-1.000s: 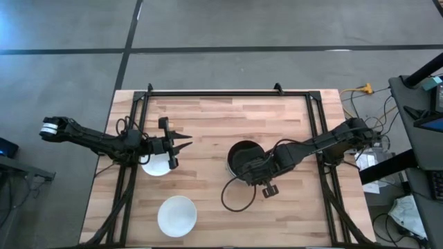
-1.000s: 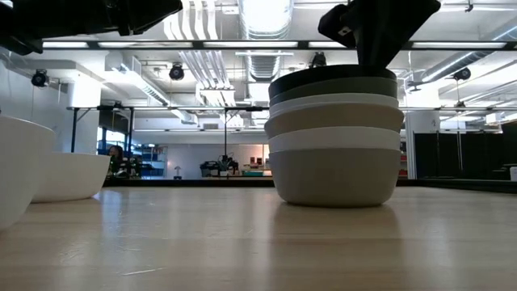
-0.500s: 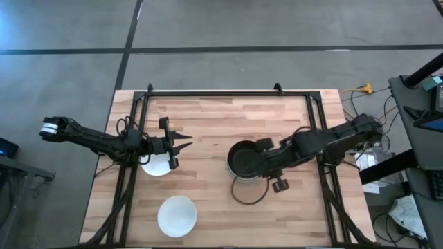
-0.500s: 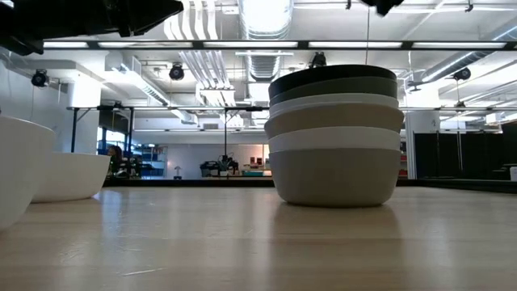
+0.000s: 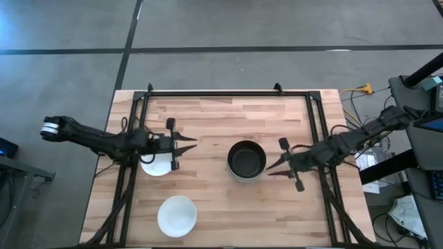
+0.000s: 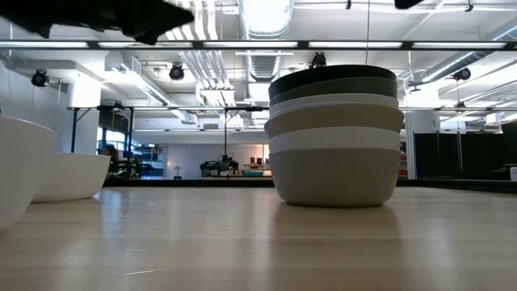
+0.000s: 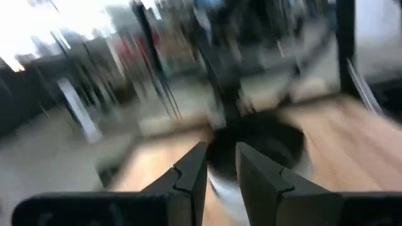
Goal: Nest bowls inside each other
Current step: Stack the white bowl on top of the black bowl
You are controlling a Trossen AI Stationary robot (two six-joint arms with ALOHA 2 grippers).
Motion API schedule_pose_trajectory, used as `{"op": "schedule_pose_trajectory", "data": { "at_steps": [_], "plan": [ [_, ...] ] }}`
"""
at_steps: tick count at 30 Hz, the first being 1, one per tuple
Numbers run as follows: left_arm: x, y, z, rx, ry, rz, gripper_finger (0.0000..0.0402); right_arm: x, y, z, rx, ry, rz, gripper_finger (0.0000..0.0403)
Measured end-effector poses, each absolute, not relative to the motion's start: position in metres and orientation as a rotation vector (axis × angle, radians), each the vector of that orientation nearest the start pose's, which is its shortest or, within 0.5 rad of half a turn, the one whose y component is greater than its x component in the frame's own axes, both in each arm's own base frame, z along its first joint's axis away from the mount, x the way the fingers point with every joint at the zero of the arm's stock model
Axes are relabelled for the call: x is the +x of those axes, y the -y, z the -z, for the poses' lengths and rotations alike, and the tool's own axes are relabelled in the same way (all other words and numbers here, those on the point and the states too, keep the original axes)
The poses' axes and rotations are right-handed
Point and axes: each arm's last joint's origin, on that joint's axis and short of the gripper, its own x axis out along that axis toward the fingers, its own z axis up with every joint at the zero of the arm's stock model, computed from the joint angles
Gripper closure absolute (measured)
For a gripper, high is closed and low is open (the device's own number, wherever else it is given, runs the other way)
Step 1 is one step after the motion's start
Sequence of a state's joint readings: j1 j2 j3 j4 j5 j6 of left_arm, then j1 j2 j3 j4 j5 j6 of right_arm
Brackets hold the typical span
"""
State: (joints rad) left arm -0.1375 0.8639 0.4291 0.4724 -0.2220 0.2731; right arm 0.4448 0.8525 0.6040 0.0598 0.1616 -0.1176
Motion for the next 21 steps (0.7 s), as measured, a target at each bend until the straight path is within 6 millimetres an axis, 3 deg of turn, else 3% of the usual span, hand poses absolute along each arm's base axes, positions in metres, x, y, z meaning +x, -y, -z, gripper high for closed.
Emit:
{"op": "schedule_pose_trajectory", "data": {
  "at_steps": [4,9,16,21],
  "plan": [
    [0.194,0.021,-0.263,0.196,-0.393,-0.031,0.0332,0.159,-0.071,-0.274,-0.275,0.051,-0.280,0.0324],
    [0.184,0.020,-0.269,0.093,-0.906,-0.074,0.0332,0.141,-0.062,-0.259,-0.322,0.089,-0.273,0.0330],
    [0.188,0.015,-0.279,0.102,-1.212,-0.154,0.0302,0.128,-0.056,-0.249,-0.338,0.126,-0.266,0.0330],
    [0.188,-0.001,-0.259,0.110,-1.441,-0.254,0.0252,0.124,-0.054,-0.252,-0.322,0.150,-0.262,0.0330]
  ]
}}
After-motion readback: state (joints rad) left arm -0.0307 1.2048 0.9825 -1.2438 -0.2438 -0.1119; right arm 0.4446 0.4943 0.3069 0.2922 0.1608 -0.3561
